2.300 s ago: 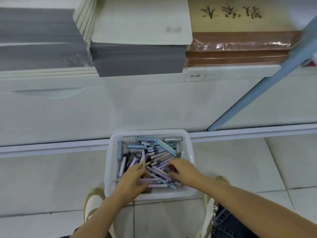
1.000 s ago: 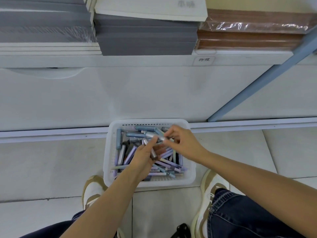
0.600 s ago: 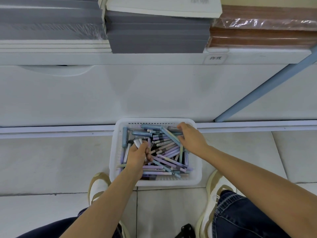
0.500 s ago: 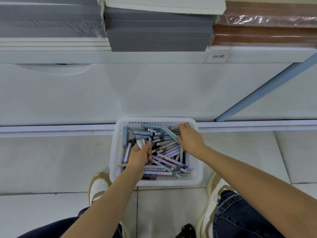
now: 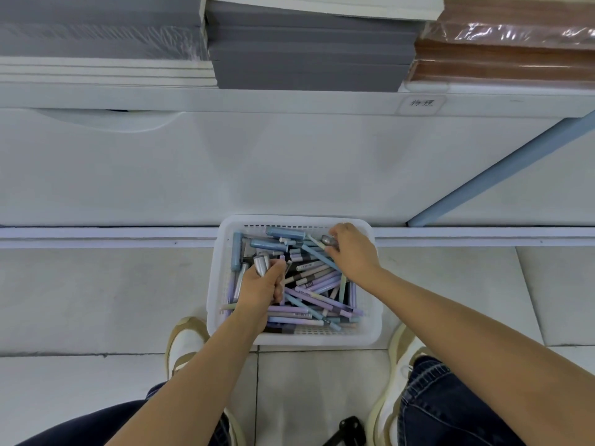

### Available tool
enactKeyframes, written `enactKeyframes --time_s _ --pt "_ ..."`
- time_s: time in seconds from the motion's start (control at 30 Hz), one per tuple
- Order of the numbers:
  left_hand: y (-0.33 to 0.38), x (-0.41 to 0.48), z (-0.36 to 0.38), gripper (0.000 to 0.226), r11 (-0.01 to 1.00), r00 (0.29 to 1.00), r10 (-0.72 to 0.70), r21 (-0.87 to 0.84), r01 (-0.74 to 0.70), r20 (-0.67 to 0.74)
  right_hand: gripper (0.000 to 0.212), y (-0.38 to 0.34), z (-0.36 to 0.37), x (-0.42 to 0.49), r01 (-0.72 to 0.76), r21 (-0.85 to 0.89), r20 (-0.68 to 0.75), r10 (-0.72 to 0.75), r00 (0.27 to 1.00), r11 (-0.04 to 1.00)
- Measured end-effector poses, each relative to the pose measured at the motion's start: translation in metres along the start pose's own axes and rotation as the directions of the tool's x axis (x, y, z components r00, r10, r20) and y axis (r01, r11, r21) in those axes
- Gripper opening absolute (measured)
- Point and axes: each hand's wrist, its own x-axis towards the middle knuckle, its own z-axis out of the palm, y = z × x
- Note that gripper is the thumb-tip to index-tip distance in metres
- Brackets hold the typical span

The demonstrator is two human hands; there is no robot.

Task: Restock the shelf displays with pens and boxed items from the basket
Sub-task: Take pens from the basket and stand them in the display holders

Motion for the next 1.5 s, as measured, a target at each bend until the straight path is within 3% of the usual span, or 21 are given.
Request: enactKeyframes --time_s 0.07,0.17,0.33,0.43,0.57,0.63,0.73,0.83,0.9,0.97,1.07,1.2,1.3,1.4,1.5 --pt "0.000 0.001 -0.001 0.019 1.000 1.000 0.000 0.012 0.000 -0.004 0.021 0.002 0.006 0.000 -0.025 -0.092 0.068 0.031 0.997 0.995" --pt "-0.001 0.001 -0.003 0.017 1.000 1.000 0.001 0.024 -0.001 0.011 0.015 0.006 0.009 -0.003 0.000 -0.031 0.060 0.002 0.998 1.000" --pt "0.000 0.002 -0.007 0.010 0.993 0.996 0.074 0.089 -0.078 0.044 0.020 -0.010 -0.002 -0.004 0.056 0.355 -0.045 -0.043 0.998 0.933" --pt "0.005 -0.002 -0.009 0.012 0.972 0.975 0.179 0.132 -0.197 0.133 0.028 -0.037 -0.006 -0.006 0.000 0.631 0.089 -0.072 0.993 0.776" --pt "0.008 -0.004 -0.019 0.010 0.950 0.954 0.265 0.129 -0.283 0.138 0.024 -0.063 0.001 -0.010 -0.026 0.735 0.188 -0.167 0.968 0.678" --pt "0.007 -0.003 -0.028 0.010 0.944 0.960 0.260 0.180 -0.275 0.100 0.025 -0.067 0.003 -0.006 -0.015 0.725 0.171 -0.158 0.973 0.689" --pt "0.004 0.001 -0.042 0.011 0.955 0.968 0.247 0.179 -0.238 -0.033 0.023 -0.063 0.009 0.002 0.085 0.547 0.101 -0.167 0.981 0.833" --pt "0.002 0.005 -0.054 0.021 0.968 0.965 0.225 0.142 -0.206 -0.132 0.028 -0.056 0.021 0.003 0.258 0.221 0.293 -0.317 0.902 0.940" --pt "-0.001 0.008 -0.059 0.024 0.972 0.966 0.212 0.136 -0.193 -0.146 0.026 -0.050 0.030 0.000 0.337 0.063 0.377 -0.335 0.864 0.939" --pt "-0.004 0.010 -0.062 0.025 0.973 0.971 0.203 0.142 -0.185 -0.127 0.014 -0.043 0.030 -0.002 0.367 -0.012 0.336 -0.342 0.877 0.930" --pt "-0.007 0.012 -0.063 0.024 0.973 0.974 0.210 0.120 -0.198 -0.088 0.019 -0.039 0.028 -0.001 0.439 -0.123 0.283 -0.392 0.875 0.890" --pt "-0.007 0.016 -0.066 0.015 0.969 0.971 0.218 0.144 -0.203 -0.100 0.033 -0.047 0.033 -0.003 0.505 -0.124 0.357 -0.437 0.826 0.854" --pt "-0.007 0.015 -0.067 0.015 0.965 0.973 0.215 0.171 -0.200 -0.079 0.028 -0.048 0.042 -0.005 0.561 -0.235 0.417 -0.440 0.796 0.794" --pt "-0.004 0.010 -0.066 0.014 0.967 0.975 0.213 0.151 -0.203 -0.057 0.024 -0.046 0.033 -0.006 0.430 -0.030 0.341 -0.395 0.853 0.902" --pt "0.008 0.001 -0.059 0.007 0.973 0.975 0.216 0.097 -0.211 -0.045 0.025 -0.053 0.008 -0.008 0.276 0.250 0.280 -0.342 0.897 0.928"
